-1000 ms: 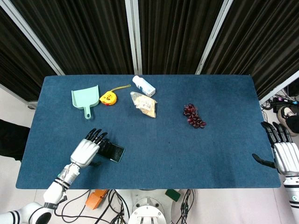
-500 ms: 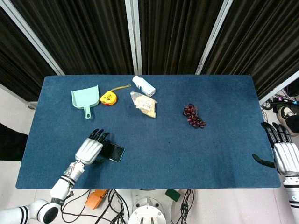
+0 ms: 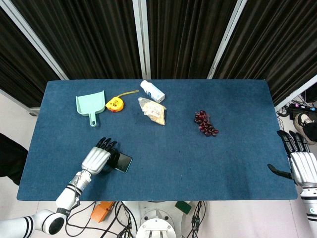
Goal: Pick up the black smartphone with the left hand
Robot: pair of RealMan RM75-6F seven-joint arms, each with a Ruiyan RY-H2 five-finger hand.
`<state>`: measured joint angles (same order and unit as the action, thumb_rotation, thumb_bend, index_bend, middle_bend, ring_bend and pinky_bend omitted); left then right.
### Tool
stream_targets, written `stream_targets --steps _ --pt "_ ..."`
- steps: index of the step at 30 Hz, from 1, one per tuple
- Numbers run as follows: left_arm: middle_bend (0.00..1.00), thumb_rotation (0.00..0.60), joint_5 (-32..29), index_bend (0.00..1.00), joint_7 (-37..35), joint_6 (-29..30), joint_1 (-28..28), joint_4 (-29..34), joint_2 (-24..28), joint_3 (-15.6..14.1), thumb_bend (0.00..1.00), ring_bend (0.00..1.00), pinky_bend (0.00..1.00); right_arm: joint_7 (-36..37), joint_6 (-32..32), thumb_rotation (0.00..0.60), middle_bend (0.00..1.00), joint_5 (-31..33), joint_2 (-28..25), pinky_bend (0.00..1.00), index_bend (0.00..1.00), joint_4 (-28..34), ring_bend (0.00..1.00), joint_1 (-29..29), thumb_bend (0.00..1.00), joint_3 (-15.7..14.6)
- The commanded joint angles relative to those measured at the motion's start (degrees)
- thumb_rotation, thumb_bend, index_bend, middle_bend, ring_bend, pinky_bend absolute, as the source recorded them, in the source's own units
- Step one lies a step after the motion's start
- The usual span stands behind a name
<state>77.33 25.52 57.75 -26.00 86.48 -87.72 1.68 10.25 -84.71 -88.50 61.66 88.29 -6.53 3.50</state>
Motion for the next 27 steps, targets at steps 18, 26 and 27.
stream_targets --steps 18,26,27 --pt "0.1 0.6 -1.5 0.46 -3.5 -1.2 -2.1 -3.7 -2.5 0.2 0.58 0.0 0.0 0.1 -0.1 0.6 0.14 0.4 0.0 0.06 0.12 0.0 0.0 0.3 0.27 0.1" --pt "0.11 0.6 -1.3 0.5 -3.3 0.0 -2.3 -1.5 -0.7 0.3 0.7 0.0 0.0 0.0 -0.2 0.6 0.14 0.2 0.2 0.06 0.12 0.0 0.0 0.3 0.27 0.0" --pt "0.11 0.6 -1.3 0.5 -3.2 0.1 -2.4 -1.1 -0.5 0.3 0.7 0.0 0.0 0.1 -0.2 0.6 0.14 0.2 0.2 0.06 0.12 0.0 0.0 0.4 0.27 0.0"
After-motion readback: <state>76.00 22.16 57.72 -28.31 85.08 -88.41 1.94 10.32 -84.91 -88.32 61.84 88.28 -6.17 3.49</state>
